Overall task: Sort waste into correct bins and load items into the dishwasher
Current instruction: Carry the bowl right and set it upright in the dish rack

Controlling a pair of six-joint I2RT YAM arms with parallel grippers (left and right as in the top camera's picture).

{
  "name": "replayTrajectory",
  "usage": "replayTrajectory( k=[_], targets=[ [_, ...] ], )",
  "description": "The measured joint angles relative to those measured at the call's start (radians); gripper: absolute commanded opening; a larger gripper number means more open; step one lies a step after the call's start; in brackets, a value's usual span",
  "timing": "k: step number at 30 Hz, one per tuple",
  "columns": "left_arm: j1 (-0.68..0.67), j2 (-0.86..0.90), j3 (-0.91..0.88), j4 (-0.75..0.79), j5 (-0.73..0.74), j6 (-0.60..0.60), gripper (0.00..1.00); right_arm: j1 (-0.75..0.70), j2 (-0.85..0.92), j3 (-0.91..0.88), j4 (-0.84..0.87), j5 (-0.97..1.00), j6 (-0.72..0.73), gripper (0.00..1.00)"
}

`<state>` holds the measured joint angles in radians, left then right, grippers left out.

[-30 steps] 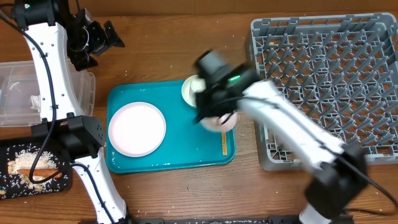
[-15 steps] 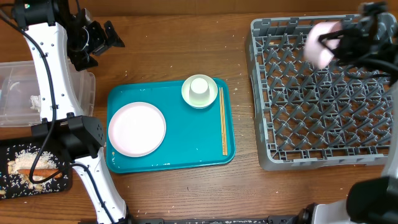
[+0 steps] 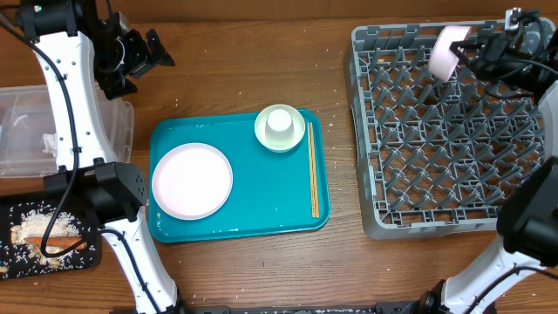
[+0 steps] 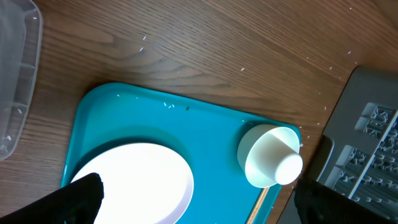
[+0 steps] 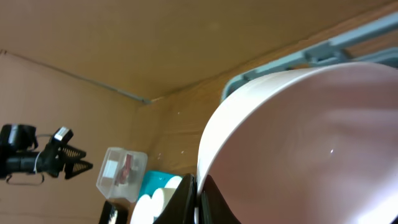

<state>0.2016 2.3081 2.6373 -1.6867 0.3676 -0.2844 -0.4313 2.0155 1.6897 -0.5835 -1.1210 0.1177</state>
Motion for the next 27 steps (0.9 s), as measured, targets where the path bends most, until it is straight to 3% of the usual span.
replayTrajectory(
  k=[6,11,14,18,27],
  targets=[
    [0.000,0.000,0.000,0.000,0.000,0.000,1.00,-0.068,0.023,0.000,-0.021,0.012,0.033,0.04],
    [0.000,0.000,0.000,0.000,0.000,0.000,1.00,-0.134,0.023,0.000,-0.090,0.066,0.043,0.13],
    [0.000,0.000,0.000,0.000,0.000,0.000,1.00,-0.158,0.023,0.000,-0.111,0.075,0.044,0.12],
    [0.000,0.000,0.000,0.000,0.000,0.000,1.00,-0.163,0.023,0.000,-0.124,0.074,0.042,0.04],
    [0.000,0.000,0.000,0.000,0.000,0.000,1.00,-0.166,0.023,0.000,-0.152,0.063,0.048,0.04]
  ],
)
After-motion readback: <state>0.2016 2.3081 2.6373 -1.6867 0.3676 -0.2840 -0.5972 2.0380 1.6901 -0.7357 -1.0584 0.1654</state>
